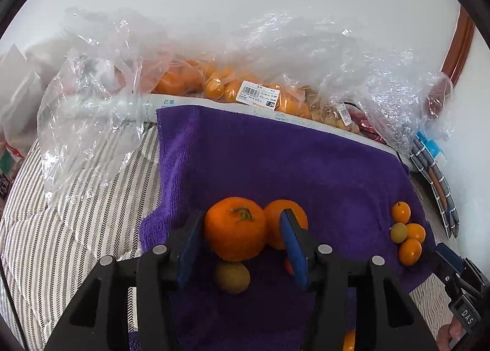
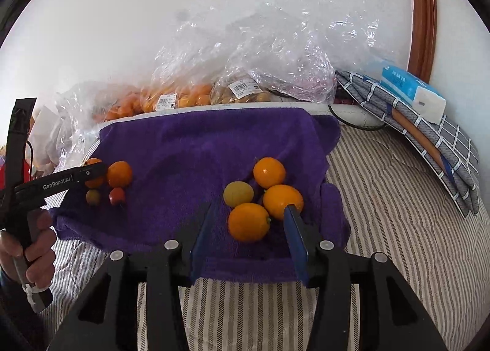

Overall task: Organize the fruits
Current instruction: 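Lower both fruits onto the towel and open both grippers, then withdraw both grippers toward the remaining oranges beside the towel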

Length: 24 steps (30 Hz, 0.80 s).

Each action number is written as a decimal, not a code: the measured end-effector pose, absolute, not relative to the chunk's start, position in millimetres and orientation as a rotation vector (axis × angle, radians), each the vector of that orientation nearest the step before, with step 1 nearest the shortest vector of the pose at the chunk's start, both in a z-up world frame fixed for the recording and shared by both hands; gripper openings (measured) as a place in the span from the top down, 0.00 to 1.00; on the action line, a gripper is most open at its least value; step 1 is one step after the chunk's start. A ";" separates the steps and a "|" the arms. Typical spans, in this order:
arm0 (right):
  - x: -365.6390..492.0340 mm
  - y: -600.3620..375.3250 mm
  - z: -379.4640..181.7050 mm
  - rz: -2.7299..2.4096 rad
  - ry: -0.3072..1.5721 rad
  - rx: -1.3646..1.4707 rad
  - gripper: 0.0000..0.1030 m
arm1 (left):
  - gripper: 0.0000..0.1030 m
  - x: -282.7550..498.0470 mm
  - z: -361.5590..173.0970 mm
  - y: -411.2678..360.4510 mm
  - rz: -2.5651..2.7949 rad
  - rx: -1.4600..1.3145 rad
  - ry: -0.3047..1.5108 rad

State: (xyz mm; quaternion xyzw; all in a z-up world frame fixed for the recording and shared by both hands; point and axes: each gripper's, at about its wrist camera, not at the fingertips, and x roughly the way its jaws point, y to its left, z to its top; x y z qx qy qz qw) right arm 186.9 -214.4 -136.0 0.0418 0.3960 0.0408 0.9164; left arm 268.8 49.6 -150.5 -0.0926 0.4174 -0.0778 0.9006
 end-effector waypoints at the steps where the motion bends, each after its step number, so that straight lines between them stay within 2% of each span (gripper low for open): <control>1: 182.8 -213.8 -135.0 0.085 0.814 0.091 0.55 | 0.45 268.5 -149.8 48.0 -0.165 -0.189 0.866; 3: 175.3 -212.4 -132.5 0.057 0.808 0.089 0.55 | 0.42 266.0 -146.5 43.8 -0.160 -0.171 0.869; 14: 130.9 -191.3 -118.2 0.054 0.840 0.071 0.54 | 0.42 210.2 -115.0 47.6 -0.134 -0.072 0.798; 24: 96.1 -165.9 -138.4 0.112 0.886 0.076 0.54 | 0.42 138.5 -137.3 90.8 -0.151 -0.065 0.851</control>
